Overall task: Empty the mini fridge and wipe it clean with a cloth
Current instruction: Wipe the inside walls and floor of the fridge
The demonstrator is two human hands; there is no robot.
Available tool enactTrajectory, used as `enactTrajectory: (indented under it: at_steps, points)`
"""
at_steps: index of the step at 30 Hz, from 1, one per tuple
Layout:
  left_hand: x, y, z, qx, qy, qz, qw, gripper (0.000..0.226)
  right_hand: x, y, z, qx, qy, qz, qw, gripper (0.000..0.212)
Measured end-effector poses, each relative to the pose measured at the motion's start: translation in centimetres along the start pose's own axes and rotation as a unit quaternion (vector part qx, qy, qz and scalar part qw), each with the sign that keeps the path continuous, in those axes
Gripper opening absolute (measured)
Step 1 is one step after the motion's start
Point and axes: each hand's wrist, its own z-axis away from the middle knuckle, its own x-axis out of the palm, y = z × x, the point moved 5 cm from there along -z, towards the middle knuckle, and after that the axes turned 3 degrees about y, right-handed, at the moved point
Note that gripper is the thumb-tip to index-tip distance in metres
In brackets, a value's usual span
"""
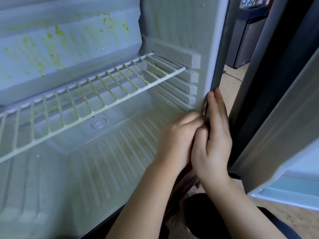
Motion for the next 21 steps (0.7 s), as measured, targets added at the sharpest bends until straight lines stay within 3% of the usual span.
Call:
enactTrajectory:
  at_steps: [6, 11, 13, 18, 21]
  points:
    - [-0.2, -1.1, 0.1, -0.039, 0.035, 0.072, 0.996, 0.023, 0.0, 0.2, 0.0, 0.003, -0.017, -0.004, 1.0, 0.06]
    - [-2.8, -4.2, -1.0, -0.154, 0.182, 0.082, 0.968, 0.02, -0.1, 0.3, 0.0, -0.004, -0.021, 0.001, 1.0, 0.054]
    - [-2.8, -4.4, -1.4, -0.158, 0.209, 0.096, 0.96, 0.017, -0.2, 0.3, 0.0, -0.003, -0.019, 0.001, 1.0, 0.054]
    - [-0.9, -3.1, -1.0, -0.095, 0.191, 0.078, 0.974, 0.015, -0.1, 0.2, 0.0, -0.007, -0.026, -0.002, 1.0, 0.052]
    - [0.5, -4.6, 0.6, -0.135, 0.144, 0.089, 0.976, 0.013, -0.1, 0.2, 0.0, -0.004, -0.023, 0.004, 1.0, 0.054]
